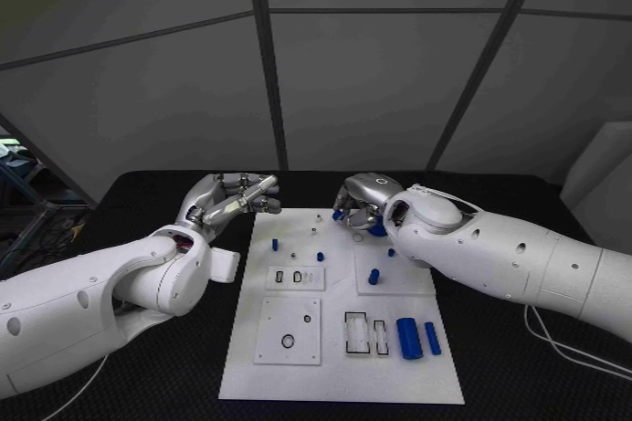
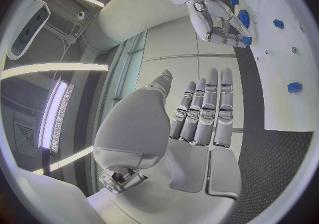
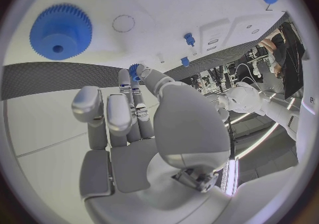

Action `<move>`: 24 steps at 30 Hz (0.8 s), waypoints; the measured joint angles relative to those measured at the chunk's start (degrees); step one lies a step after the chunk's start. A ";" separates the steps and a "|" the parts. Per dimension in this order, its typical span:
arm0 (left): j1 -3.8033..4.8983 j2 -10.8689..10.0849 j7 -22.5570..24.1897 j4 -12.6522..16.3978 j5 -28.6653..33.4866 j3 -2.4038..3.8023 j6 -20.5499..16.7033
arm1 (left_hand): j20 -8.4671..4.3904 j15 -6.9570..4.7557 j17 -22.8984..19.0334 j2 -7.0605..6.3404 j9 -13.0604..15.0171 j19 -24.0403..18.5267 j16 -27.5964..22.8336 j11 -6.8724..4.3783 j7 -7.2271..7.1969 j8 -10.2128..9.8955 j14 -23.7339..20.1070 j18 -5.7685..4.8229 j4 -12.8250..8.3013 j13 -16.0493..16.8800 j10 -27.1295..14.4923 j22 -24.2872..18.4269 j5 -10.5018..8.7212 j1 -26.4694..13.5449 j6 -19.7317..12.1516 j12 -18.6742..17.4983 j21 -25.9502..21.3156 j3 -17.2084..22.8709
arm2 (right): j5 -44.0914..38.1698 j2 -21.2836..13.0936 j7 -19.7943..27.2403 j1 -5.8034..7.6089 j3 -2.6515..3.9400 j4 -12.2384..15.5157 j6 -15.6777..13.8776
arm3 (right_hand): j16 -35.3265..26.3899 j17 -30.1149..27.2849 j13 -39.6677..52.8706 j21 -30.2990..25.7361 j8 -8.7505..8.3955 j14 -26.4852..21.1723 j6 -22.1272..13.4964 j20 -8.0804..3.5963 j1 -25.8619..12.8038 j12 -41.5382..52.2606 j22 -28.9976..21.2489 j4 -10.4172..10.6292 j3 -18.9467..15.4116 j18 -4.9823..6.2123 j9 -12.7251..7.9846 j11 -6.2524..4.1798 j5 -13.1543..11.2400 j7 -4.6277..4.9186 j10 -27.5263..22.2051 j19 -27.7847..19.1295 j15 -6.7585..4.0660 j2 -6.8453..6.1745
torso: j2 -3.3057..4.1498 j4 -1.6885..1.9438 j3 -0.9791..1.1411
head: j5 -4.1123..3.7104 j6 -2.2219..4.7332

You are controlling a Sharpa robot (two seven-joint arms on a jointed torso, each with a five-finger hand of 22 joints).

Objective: Assemble the parts on the task board

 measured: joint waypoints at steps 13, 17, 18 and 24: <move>0.02 0.32 -0.15 -0.15 0.02 0.00 0.00 | 0.00 0.00 0.02 0.00 0.00 0.00 0.00 0.00 0.00 0.00 0.00 0.00 -0.16 0.00 0.00 -0.01 0.00 0.00 0.00 0.00 0.00 -0.16 | 1.45 4.25 0.36 0.17 -0.01 -5.02 -0.78 | 0.21 0.18 -0.01 0.00 -0.23 0.00 -0.06 0.00 0.01 0.00 0.20 0.29 0.02 -0.91 0.00 0.00 -0.06 -0.06 0.00 0.00 0.00 -0.02 | 0.10 0.00 0.02 | 0.41 -0.08; 0.02 0.43 -0.20 -0.24 0.03 0.00 0.00 | 0.00 0.00 0.04 0.00 0.00 0.00 0.00 0.00 0.00 0.00 0.00 0.00 -0.16 0.00 0.00 -0.01 0.00 0.00 0.00 0.00 0.00 -0.16 | 1.66 4.91 0.54 0.19 -0.01 -5.52 -0.71 | 0.21 0.27 -0.01 0.00 -0.28 0.00 -0.07 0.00 -0.15 -0.23 0.20 0.44 -0.13 -0.91 0.02 0.00 -0.06 -0.06 0.00 0.00 0.00 -0.18 | 0.12 0.00 0.02 | 0.53 -0.14; 0.02 0.46 -0.21 -0.25 0.03 0.00 0.00 | 0.00 0.00 0.04 0.00 0.00 0.00 0.00 0.00 0.00 0.00 0.00 0.00 -0.16 0.00 0.00 -0.01 0.00 0.00 0.00 0.00 0.00 -0.16 | 1.69 5.05 0.60 0.19 -0.01 -5.61 -0.68 | 0.21 0.27 -0.01 0.00 -0.28 0.00 -0.07 0.00 -0.15 -0.23 0.21 0.44 -0.13 -0.91 0.02 0.00 -0.06 -0.06 0.00 0.00 0.00 -0.18 | 0.13 0.00 0.02 | 0.55 -0.14; 0.04 0.55 -0.29 -0.26 0.04 0.00 0.00 | 0.00 0.00 0.04 0.00 0.00 0.00 0.01 0.00 0.00 0.01 0.00 0.00 -0.16 0.00 0.00 -0.01 0.00 0.00 0.00 0.00 0.00 -0.16 | 1.91 5.79 0.89 0.20 -0.02 -6.25 -0.34 | 0.21 0.32 -0.01 0.00 -0.44 0.00 -0.08 0.00 -0.21 -0.23 0.28 0.44 -0.13 -0.90 0.40 0.00 -0.06 -0.06 0.00 -0.01 0.00 -0.25 | 0.20 -0.02 0.04 | 0.65 -0.17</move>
